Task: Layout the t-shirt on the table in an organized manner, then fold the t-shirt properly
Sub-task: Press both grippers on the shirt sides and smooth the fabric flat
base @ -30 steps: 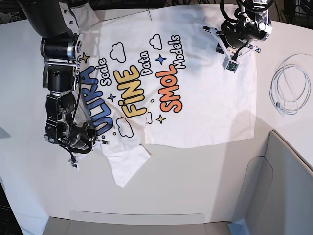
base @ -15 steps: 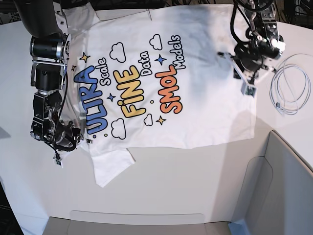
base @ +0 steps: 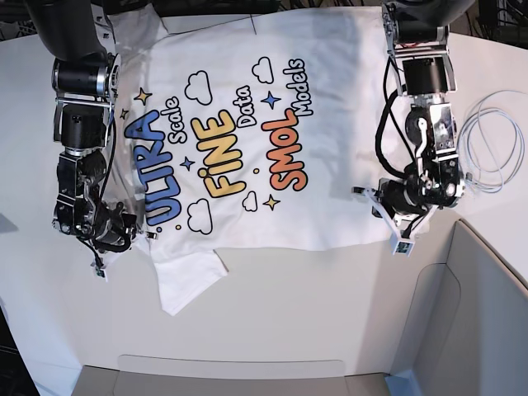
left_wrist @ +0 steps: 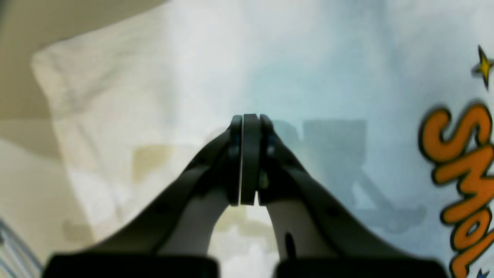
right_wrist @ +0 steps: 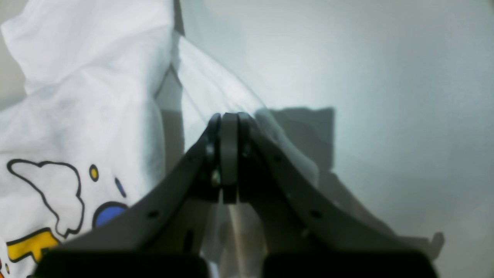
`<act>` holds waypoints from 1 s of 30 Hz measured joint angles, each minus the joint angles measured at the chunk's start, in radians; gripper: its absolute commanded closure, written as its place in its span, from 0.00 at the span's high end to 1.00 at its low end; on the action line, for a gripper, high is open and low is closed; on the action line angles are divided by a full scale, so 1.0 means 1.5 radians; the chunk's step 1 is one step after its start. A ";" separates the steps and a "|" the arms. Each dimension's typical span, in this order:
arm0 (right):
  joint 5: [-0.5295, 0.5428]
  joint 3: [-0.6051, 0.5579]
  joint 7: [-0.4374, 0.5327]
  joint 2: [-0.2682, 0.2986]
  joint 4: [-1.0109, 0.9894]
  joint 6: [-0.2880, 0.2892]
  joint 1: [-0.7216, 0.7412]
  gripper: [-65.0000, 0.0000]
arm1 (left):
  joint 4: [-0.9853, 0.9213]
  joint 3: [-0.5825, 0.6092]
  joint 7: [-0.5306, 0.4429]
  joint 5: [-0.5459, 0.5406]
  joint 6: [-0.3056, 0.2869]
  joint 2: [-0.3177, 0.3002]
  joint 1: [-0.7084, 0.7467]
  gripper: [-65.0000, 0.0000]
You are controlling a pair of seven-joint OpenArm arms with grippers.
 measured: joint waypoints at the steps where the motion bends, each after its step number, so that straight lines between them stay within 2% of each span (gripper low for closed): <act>1: -0.005 0.000 -0.001 0.000 0.011 0.002 -0.006 0.00 | -0.031 -0.001 -0.016 0.002 0.000 -0.002 -0.017 0.00; 6: -0.078 -0.002 -0.014 -0.012 0.039 0.002 -0.011 0.00 | -0.154 -0.002 -0.081 0.005 0.005 -0.008 -0.064 0.00; 8: -0.089 -0.002 -0.014 -0.014 0.040 0.002 -0.011 0.00 | -0.193 -0.002 -0.119 -0.003 0.006 -0.007 -0.064 0.00; 12: -0.092 -0.002 -0.014 -0.013 0.040 0.002 -0.012 0.00 | -0.260 -0.005 -0.132 -0.021 -0.001 -0.013 -0.078 0.00; 15: -0.092 0.003 -0.014 -0.010 0.040 0.003 -0.013 0.00 | -0.272 -0.005 -0.143 0.000 -0.006 -0.013 -0.078 0.00; 21: -0.094 0.005 -0.017 0.032 0.036 0.002 -0.014 0.00 | -0.273 -0.007 -0.161 0.097 -0.010 -0.007 -0.063 0.00; 28: -0.093 0.005 -0.012 0.047 0.037 0.002 -0.023 0.00 | -0.272 -0.007 -0.179 0.127 -0.010 -0.012 -0.061 0.00; 30: -0.092 0.020 -0.011 0.048 0.039 0.002 -0.026 0.00 | -0.272 -0.007 -0.180 0.126 0.010 -0.015 -0.061 0.00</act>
